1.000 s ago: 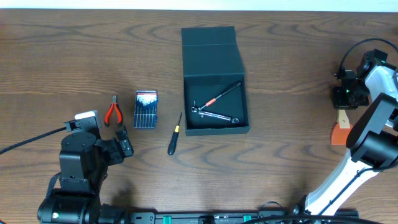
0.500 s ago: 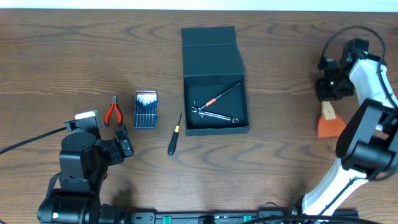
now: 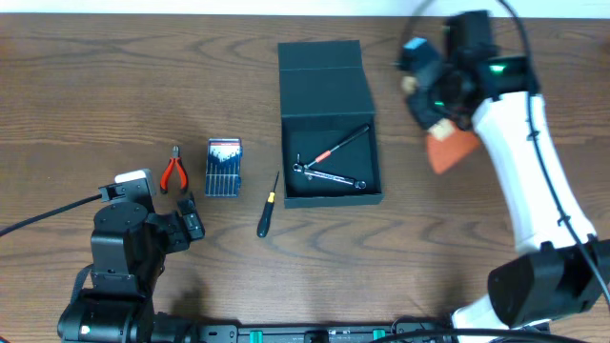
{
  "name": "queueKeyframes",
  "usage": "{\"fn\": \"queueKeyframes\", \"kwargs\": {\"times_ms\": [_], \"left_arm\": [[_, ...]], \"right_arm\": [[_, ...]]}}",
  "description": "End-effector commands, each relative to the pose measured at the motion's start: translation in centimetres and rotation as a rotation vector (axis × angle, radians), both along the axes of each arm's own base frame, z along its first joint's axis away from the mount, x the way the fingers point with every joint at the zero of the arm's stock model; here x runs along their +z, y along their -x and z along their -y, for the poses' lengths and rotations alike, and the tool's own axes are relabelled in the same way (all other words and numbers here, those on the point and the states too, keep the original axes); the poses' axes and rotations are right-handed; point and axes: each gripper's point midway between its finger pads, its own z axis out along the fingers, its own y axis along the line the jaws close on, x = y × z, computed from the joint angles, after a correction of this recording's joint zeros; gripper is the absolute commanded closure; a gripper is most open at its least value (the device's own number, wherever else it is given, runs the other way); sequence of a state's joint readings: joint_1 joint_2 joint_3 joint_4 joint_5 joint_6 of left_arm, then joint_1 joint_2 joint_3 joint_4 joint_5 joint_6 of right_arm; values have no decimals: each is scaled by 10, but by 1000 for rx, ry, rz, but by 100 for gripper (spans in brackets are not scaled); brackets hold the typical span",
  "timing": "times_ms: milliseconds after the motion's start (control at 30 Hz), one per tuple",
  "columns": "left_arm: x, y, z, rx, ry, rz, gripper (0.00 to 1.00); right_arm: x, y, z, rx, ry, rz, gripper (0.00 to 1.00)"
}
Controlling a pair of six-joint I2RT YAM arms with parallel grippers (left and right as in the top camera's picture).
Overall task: Pack container
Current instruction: 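Lift the putty knife and carry it over the black box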
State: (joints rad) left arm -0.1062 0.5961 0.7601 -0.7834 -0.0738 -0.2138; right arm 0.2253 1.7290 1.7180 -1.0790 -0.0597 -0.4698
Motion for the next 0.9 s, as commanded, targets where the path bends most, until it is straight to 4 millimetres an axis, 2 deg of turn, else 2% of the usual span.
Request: {"fn": "queueKeyframes", "kwargs": {"times_ms": [0, 67, 167, 300, 400, 600, 867], "left_arm": [[10, -1, 1, 1, 16, 21, 2], [10, -1, 1, 1, 16, 21, 2], [10, -1, 1, 1, 16, 21, 2], [10, -1, 1, 1, 16, 21, 2], [10, -1, 1, 1, 16, 21, 1], [10, -1, 1, 1, 16, 21, 2], [10, -1, 1, 1, 16, 22, 1]], "right_arm": [[41, 10, -55, 167, -36, 109, 99], [47, 17, -84, 247, -41, 138, 99], [41, 24, -118, 322, -51, 145, 99], [19, 26, -142, 356, -48, 102, 99], [-3, 24, -152, 372, -32, 57, 99], [-42, 17, -159, 378, -6, -17, 99], [-67, 15, -162, 381, 8, -69, 99]]}}
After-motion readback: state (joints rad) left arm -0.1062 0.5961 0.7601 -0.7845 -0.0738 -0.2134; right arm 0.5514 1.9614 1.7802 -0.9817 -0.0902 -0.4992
